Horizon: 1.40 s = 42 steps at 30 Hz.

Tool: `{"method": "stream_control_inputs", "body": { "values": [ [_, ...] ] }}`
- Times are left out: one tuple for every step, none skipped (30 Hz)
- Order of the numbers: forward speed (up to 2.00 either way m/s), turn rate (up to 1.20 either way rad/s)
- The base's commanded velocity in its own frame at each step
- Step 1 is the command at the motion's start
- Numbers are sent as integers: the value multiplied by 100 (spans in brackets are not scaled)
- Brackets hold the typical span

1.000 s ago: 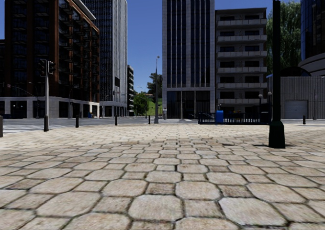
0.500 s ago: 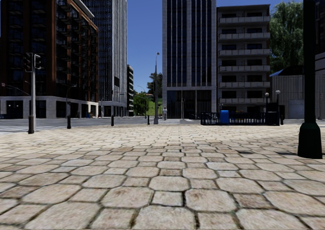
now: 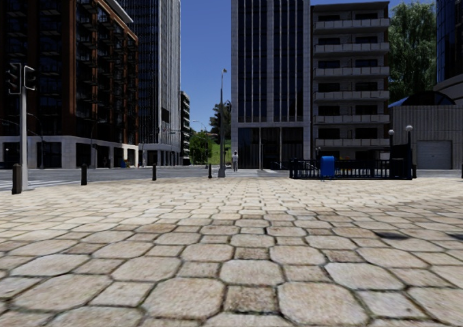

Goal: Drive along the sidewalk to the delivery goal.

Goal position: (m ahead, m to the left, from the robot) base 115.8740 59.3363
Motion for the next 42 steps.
{"method": "stream_control_inputs", "body": {
  "values": [
    [200, 0],
    [200, 0],
    [200, 0],
    [200, 0],
    [200, 0],
    [200, 0],
    [200, 0],
    [200, 0],
    [200, 0],
    [200, 0],
    [200, 0],
    [200, 0],
    [200, 0],
    [200, 0],
    [200, 0],
    [200, 0],
    [200, 0],
    [200, 0],
    [200, 0],
    [200, 0],
    [200, 0],
    [200, 0],
    [200, 0],
    [200, 0],
    [200, 0],
    [200, 0],
    [200, 0],
    [200, 0],
    [200, 0],
    [200, 0],
    [200, 0],
    [200, 0],
    [200, 0],
    [200, 0],
    [200, 0],
    [200, 0],
    [200, 0],
    [200, 0],
    [200, 0],
    [200, 0],
    [200, 0],
    [200, 0]
  ]
}}
